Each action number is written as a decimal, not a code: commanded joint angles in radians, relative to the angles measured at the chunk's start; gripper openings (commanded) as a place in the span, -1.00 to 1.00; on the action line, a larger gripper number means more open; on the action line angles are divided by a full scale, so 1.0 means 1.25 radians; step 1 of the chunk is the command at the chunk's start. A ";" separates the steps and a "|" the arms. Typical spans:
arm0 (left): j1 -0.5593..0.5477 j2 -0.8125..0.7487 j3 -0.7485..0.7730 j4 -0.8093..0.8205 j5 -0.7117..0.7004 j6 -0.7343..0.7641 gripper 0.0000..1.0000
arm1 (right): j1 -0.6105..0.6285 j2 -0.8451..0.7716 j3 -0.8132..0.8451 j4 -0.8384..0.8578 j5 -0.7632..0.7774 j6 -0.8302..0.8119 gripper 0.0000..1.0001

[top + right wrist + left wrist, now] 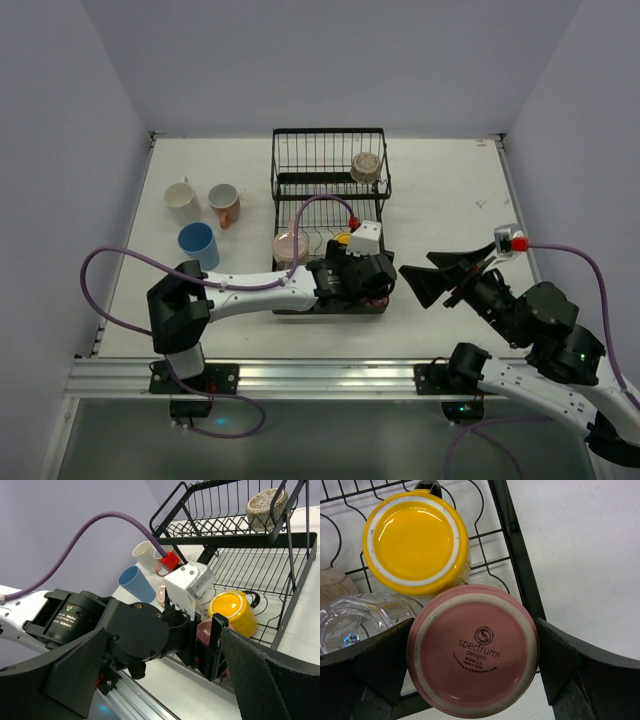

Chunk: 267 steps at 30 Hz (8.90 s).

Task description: Unload the cups from the dish rack

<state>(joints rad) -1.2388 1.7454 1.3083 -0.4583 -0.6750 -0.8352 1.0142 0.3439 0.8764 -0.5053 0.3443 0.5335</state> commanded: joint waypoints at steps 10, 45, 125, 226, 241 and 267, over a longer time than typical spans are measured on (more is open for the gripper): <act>-0.016 0.006 0.036 -0.015 -0.066 -0.018 -0.39 | 0.007 -0.043 -0.025 0.047 -0.031 0.008 0.98; 0.080 -0.594 -0.433 0.768 0.246 0.198 -1.00 | 0.006 -0.072 -0.190 0.188 0.174 0.251 0.57; 0.141 -1.031 -0.455 -0.038 0.262 0.342 1.00 | -0.627 0.820 0.558 -0.150 -0.196 -0.130 -1.00; 0.146 -1.094 -0.481 -0.010 0.304 0.360 1.00 | -0.278 1.314 1.000 -0.368 0.357 0.143 0.74; 0.146 -1.096 -0.485 -0.008 0.293 0.358 1.00 | -0.287 1.313 0.936 -0.224 0.315 0.101 0.43; 0.146 -0.996 -0.449 0.197 0.325 0.261 0.88 | -0.270 0.918 0.556 0.298 -0.058 0.049 -0.21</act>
<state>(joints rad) -1.0550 0.4736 0.7055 -0.3466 -0.2981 -0.4717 0.6735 1.6176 1.7039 -0.3153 0.4133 0.5343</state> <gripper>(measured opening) 0.947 0.685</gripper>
